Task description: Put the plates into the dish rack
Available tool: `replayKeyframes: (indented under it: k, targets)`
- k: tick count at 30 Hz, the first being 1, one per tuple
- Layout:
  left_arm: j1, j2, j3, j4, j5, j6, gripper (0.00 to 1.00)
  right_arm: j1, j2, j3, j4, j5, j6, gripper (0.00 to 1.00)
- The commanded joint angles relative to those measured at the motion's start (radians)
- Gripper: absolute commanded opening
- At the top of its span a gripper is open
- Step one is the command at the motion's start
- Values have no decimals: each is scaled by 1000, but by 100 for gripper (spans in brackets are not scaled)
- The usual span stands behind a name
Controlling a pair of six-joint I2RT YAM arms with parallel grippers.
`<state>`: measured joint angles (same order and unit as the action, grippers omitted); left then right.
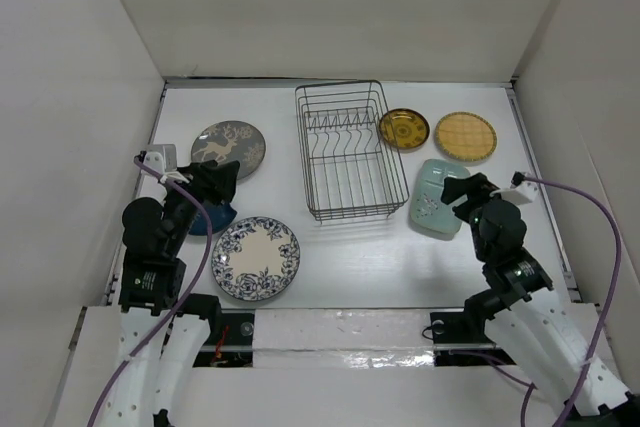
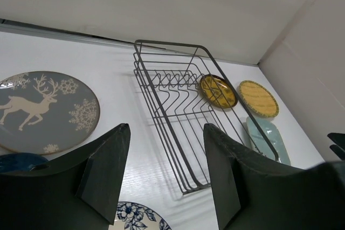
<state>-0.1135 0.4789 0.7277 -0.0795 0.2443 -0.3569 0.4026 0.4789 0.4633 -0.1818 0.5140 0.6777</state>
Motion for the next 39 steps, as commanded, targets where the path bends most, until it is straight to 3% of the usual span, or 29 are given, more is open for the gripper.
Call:
replayKeyframes:
  k: [1, 3, 4, 5, 8, 10, 13, 14, 15, 16, 17, 20, 23, 29, 39]
  targets:
    - [-18, -17, 9, 43, 21, 16, 54, -100, 10, -21, 13, -121, 14, 77]
    - [-18, -23, 10, 40, 18, 22, 54, -146, 24, -34, 28, -202, 16, 70]
    - [-28, -26, 7, 37, 16, 24, 54, -191, 26, -38, 44, -224, 19, 62]
    - [-28, -31, 7, 37, 15, 24, 53, -211, 29, -41, 53, -241, 20, 42]
    - [-49, -39, 9, 38, 21, 27, 49, -295, 43, -55, 80, -285, 13, 0]
    - [-49, -45, 9, 40, 18, 27, 43, -336, 70, -58, 99, -324, -1, 0]
    - [-71, -52, 7, 40, 12, 35, 18, -418, 128, -77, 133, -374, -18, 0]
    - [-80, -56, 6, 37, 6, 38, 4, -438, 145, -92, 148, -385, -23, 0]
    - [-89, -59, 6, 34, 1, 41, 0, -479, 162, -100, 159, -402, -21, 3]
    - [-89, -63, 7, 29, -3, 41, 0, -501, 205, -106, 171, -419, -21, 10]
    - [-98, -66, 9, 29, -13, 45, 0, -521, 228, -109, 198, -436, -29, 26]
    - [-120, -69, 10, 17, -28, 50, 0, -594, 317, -117, 254, -529, -49, 60]
    - [-120, -69, 13, 9, -42, 52, 2, -613, 397, -121, 309, -621, -59, 73]
    - [-120, -60, 13, 1, -46, 52, 24, -613, 486, -133, 375, -660, -66, 74]
    - [-120, -33, 18, -5, -42, 58, 27, -613, 699, -144, 469, -687, 2, 66]
